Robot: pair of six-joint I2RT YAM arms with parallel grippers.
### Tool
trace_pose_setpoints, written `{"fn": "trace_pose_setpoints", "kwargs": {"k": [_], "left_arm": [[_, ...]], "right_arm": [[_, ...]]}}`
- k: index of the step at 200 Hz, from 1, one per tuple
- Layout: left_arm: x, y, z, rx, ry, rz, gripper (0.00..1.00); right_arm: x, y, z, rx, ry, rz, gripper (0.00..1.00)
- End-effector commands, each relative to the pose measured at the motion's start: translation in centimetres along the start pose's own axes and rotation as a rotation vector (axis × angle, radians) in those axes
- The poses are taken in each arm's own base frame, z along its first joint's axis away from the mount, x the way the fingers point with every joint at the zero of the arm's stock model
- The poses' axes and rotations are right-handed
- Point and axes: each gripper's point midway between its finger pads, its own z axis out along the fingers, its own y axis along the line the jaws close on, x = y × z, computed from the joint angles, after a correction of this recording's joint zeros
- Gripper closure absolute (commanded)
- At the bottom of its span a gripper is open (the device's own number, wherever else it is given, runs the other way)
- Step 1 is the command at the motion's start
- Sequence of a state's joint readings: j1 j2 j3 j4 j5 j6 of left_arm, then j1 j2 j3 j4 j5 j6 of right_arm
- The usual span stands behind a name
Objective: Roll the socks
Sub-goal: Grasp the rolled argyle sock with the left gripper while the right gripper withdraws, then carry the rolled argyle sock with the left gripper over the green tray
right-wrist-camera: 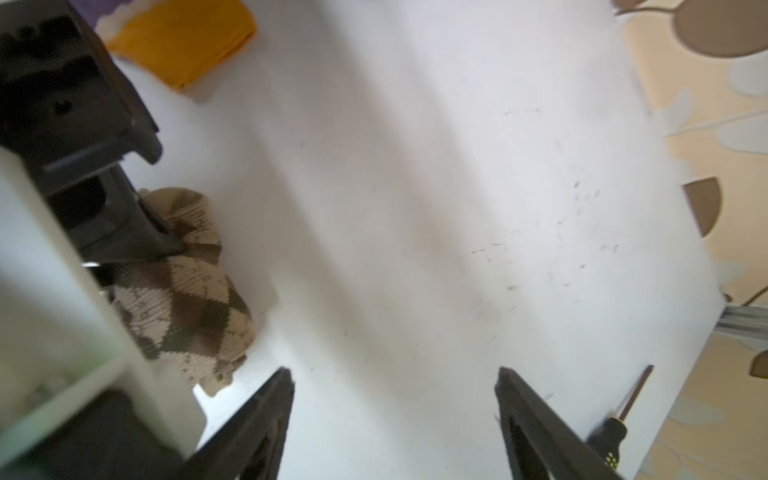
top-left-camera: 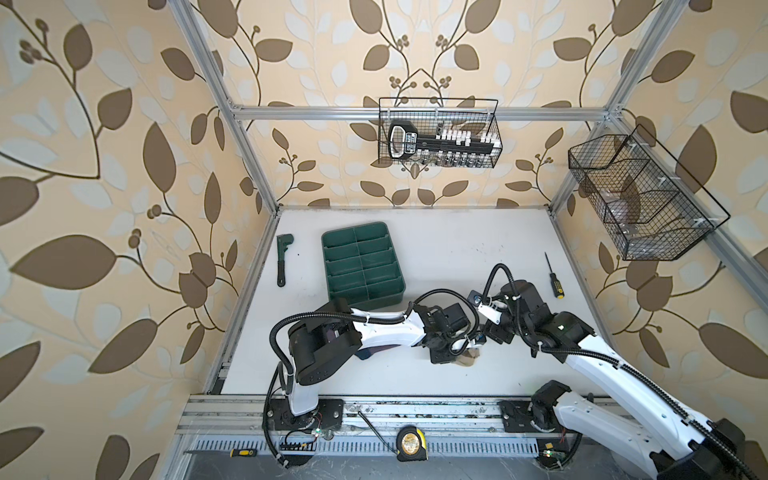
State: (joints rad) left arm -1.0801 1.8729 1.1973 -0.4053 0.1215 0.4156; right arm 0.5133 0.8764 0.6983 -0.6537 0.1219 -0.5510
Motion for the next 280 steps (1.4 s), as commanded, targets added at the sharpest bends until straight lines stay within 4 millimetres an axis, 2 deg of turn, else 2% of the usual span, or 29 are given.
{"fn": "trace_pose_setpoints", "kwargs": {"k": [1,27,45,57,67,82,91,100,115,130,143,156,174,190,201,209,220,239,256,280], "left_arm": [[7.0,1.7,0.7,-0.014,0.254,-0.202,1.00],[6.8,1.9,0.0,-0.023,0.247,-0.204,1.00],[6.5,1.7,-0.5,0.000,0.240,-0.213,1.00],[6.5,1.5,-0.6,0.044,0.245,-0.229,1.00],[6.6,1.4,-0.6,0.091,0.250,-0.258,1.00],[6.8,1.4,-0.4,0.168,0.262,-0.314,1.00],[7.0,1.5,-0.2,0.202,0.268,-0.345,1.00],[6.9,1.7,-0.1,0.229,0.263,-0.370,1.00],[6.6,2.0,0.0,0.251,0.243,-0.396,1.00],[5.9,2.7,-0.6,0.249,0.202,-0.422,1.00],[4.6,3.8,-2.2,0.222,0.136,-0.434,1.00],[2.8,5.1,-5.3,0.158,0.056,-0.405,1.00],[0.5,7.3,-10.9,0.020,-0.035,-0.328,1.00],[-0.6,9.6,-15.6,-0.100,-0.087,-0.274,1.00],[-0.2,11.7,-17.9,-0.194,-0.090,-0.262,1.00],[0.5,13.2,-19.3,-0.259,-0.085,-0.257,1.00],[1.7,15.4,-20.7,-0.323,-0.087,-0.275,1.00],[4.0,18.3,-22.4,-0.397,-0.078,-0.324,1.00],[5.8,20.7,-23.2,-0.453,-0.066,-0.353,1.00],[8.1,24.1,-23.3,-0.542,-0.025,-0.365,1.00]], "right_arm": [[2.6,1.3,0.4,-0.035,0.079,-0.030,0.18],[2.5,-2.8,-0.4,0.140,0.066,0.091,0.17],[1.9,-5.7,-1.9,0.229,0.022,0.190,0.18],[0.8,-6.5,-3.3,0.240,-0.042,0.209,0.19],[-0.5,-5.7,-4.7,0.197,-0.119,0.169,0.20],[-2.1,-1.8,-6.5,0.013,-0.244,0.010,0.22],[-2.2,0.7,-7.3,-0.084,-0.298,-0.085,0.23],[-2.0,2.3,-7.6,-0.133,-0.319,-0.136,0.22],[-0.9,3.5,-6.7,-0.163,-0.277,-0.159,0.23],[-0.5,2.9,-5.7,-0.117,-0.226,-0.135,0.25],[-1.1,1.1,-5.6,-0.019,-0.224,-0.066,0.26],[-1.8,-0.8,-6.4,0.080,-0.257,0.022,0.26],[-2.5,-3.1,-8.7,0.189,-0.343,0.187,0.26],[-2.5,-3.5,-10.8,0.219,-0.441,0.307,0.25],[-2.5,-3.2,-12.0,0.214,-0.518,0.371,0.27],[-2.8,-2.2,-12.8,0.177,-0.580,0.351,0.28],[-3.4,-1.3,-14.4,0.143,-0.682,0.346,0.30],[-3.6,-1.3,-16.2,0.141,-0.771,0.392,0.32],[-3.8,-1.1,-16.5,0.121,-0.774,0.388,0.33],[-4.9,-0.3,-15.8,0.025,-0.767,0.417,0.36]]}}
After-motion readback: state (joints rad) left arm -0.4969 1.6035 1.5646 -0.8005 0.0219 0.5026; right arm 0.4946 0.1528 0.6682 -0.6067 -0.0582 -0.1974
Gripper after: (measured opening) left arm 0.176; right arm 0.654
